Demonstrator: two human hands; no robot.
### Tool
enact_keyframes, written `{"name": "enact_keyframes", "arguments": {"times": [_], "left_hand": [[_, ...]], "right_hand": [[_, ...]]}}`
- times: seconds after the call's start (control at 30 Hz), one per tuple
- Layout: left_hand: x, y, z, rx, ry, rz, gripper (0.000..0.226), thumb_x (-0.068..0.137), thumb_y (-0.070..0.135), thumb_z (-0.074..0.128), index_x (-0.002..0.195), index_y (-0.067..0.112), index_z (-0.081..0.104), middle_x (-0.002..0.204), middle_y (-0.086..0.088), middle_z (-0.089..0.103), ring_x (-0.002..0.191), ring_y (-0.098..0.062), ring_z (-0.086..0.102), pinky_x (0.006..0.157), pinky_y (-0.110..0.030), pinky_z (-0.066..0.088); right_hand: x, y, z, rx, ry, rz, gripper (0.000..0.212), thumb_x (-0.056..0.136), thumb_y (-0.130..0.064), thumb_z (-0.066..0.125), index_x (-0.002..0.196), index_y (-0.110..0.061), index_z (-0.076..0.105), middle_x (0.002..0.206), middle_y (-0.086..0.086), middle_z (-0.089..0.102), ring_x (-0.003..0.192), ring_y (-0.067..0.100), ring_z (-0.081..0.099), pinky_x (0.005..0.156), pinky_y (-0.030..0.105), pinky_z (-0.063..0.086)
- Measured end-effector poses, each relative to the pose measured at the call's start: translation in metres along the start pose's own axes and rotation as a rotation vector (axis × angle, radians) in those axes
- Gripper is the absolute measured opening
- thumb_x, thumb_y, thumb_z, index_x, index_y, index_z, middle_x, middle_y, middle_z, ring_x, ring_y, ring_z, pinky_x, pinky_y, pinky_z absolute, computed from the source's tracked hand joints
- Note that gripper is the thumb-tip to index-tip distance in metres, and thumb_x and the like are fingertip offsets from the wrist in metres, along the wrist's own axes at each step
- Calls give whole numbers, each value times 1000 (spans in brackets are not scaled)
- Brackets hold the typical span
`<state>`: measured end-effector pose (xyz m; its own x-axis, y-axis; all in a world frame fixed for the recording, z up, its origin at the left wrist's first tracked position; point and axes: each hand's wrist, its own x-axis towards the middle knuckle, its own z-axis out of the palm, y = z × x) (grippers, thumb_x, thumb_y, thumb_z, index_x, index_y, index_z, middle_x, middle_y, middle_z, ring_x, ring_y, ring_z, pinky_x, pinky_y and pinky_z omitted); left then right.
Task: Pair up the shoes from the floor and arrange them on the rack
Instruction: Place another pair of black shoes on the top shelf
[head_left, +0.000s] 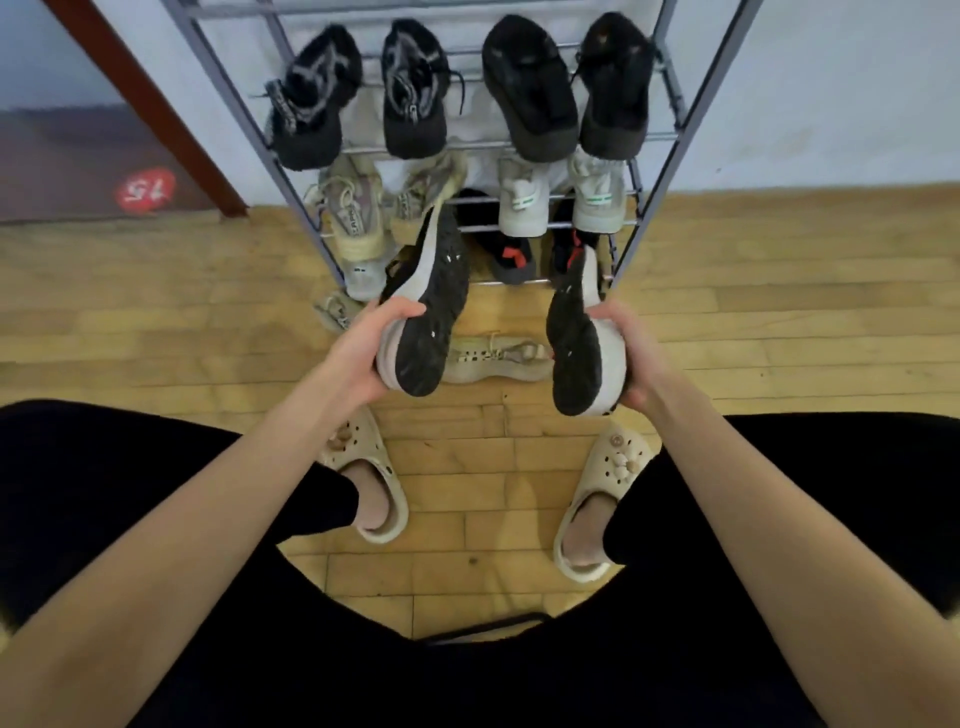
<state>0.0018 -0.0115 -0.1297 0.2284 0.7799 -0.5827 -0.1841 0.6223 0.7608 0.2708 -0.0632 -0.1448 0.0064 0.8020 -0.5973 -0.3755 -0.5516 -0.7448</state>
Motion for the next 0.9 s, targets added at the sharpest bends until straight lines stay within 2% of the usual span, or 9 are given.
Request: {"name": "enact_keyframes", "arguments": {"times": [0.07,0.17,0.3,0.37,0.47,0.6,0.7,0.8,0.9], "left_hand": [[-15,14,-1,57,32,81,60,71,21,68,129,12,57,116,-15,69,95,-29,68,74,-34,56],[-38,43,2,60,19,213,50,81,15,68,130,12,58,114,-13,69,87,-27,69,66,-32,58],[-68,89,7,182,27,437,40,85,11,65,125,14,61,114,-8,71,99,-25,69,76,-35,58],[-81,108,12,238,95,543,32,83,11,68,115,13,64,104,-6,72,93,-22,70,74,-34,58],[-95,135,17,392,198,741,22,80,10,73,94,25,64,89,4,69,82,-11,68,73,-30,57],[-100,163,19,453,257,868,24,78,7,75,96,16,61,84,3,64,70,0,63,65,-22,55],[-87,185,20,507,327,899,26,77,10,76,97,13,59,81,6,59,71,-1,59,64,-18,50],[-61,207,14,571,380,892,28,75,14,77,96,14,59,83,3,60,78,-11,59,75,-32,52],[-27,229,8,613,420,880,30,71,21,79,92,13,58,85,-4,60,86,-28,63,81,-48,53]], "right_hand": [[-15,-10,9,-197,-17,-12,55,62,-33,69,111,-12,56,97,16,62,75,25,64,65,32,54],[-34,-30,30,-448,41,-177,41,59,-26,70,97,-29,55,94,2,61,75,19,61,59,27,49],[-50,-69,68,-704,195,-539,43,69,-21,77,107,-23,58,100,-6,56,90,16,56,73,29,47],[-54,-90,86,-767,245,-683,46,71,-21,76,113,-19,57,108,-3,58,97,17,55,76,28,45],[-59,-116,109,-835,308,-823,51,72,-26,76,118,-20,55,115,-2,59,103,15,55,81,29,44],[-58,-144,130,-888,351,-913,51,71,-31,74,119,-23,56,117,-5,60,107,15,56,94,39,47],[-43,-166,148,-949,370,-908,54,71,-33,73,121,-24,56,121,-2,60,112,19,56,97,46,46],[-20,-190,165,-994,370,-896,56,70,-34,71,122,-25,55,121,-1,60,111,22,57,97,51,45],[11,-215,183,-1068,357,-917,56,72,-35,71,124,-22,55,120,1,61,108,22,59,92,46,49]]}}
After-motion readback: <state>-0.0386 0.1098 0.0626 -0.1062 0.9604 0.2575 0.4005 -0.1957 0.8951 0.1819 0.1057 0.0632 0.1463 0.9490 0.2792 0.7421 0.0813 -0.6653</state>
